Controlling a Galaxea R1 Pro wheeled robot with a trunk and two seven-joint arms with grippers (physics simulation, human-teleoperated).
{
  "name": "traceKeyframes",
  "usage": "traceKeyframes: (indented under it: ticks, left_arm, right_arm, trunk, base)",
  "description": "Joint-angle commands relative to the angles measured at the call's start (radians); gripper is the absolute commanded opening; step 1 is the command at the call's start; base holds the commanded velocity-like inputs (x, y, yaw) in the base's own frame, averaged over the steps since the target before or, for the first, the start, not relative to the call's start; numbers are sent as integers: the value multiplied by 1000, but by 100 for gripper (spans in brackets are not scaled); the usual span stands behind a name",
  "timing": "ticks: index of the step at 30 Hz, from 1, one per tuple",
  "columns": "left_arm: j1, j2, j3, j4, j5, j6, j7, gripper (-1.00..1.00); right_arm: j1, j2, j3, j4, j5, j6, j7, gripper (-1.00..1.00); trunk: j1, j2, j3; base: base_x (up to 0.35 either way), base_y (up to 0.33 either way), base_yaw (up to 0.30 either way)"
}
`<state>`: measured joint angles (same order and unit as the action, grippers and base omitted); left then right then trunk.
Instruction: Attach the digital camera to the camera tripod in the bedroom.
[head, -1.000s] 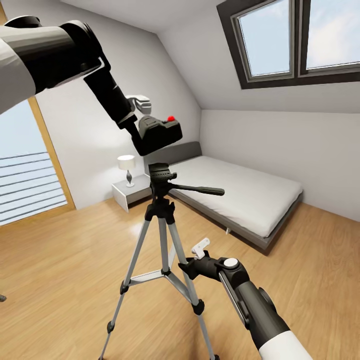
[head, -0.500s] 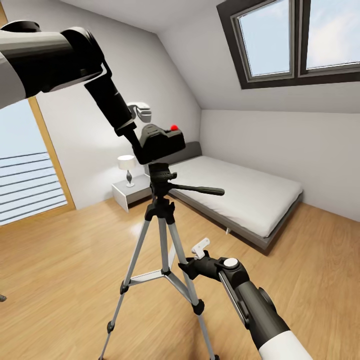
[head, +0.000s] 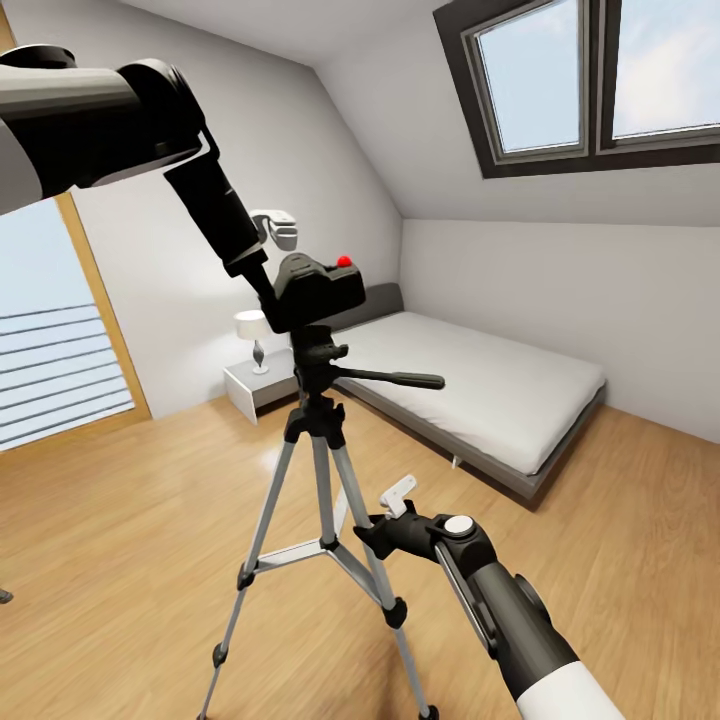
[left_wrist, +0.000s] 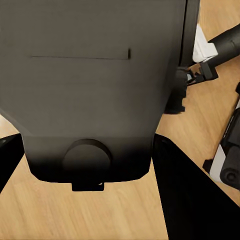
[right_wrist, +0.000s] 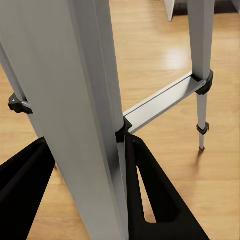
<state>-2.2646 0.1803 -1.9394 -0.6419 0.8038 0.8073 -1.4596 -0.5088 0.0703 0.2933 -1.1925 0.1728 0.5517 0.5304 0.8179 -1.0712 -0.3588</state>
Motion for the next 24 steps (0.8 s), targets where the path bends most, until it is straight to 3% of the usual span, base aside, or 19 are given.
traceKeyframes:
  ticks: [1, 10, 11, 24]
  left_arm:
    - [-3, 2, -5, -2, 5, 8, -2, -100]
    - [-3, 8, -6, -14, 4, 8, -1, -100]
    - [-3, 8, -6, -17, 3, 8, -1, 100]
    - [-3, 15, -6, -45, 3, 6, -1, 100]
  right_arm:
    - [0, 0, 3, 63, 76, 19, 7, -100]
    - [0, 0, 6, 64, 78, 19, -3, -100]
    - [0, 0, 7, 64, 78, 19, -4, -100]
    - [0, 0, 9, 65, 79, 19, -7, -100]
  trunk:
    - [0, -1, -1]
    - [0, -1, -1]
    - [0, -1, -1]
    - [0, -1, -1]
  base:
    - [0, 0, 0]
    - [0, 0, 0]
    - [0, 0, 0]
    - [0, 0, 0]
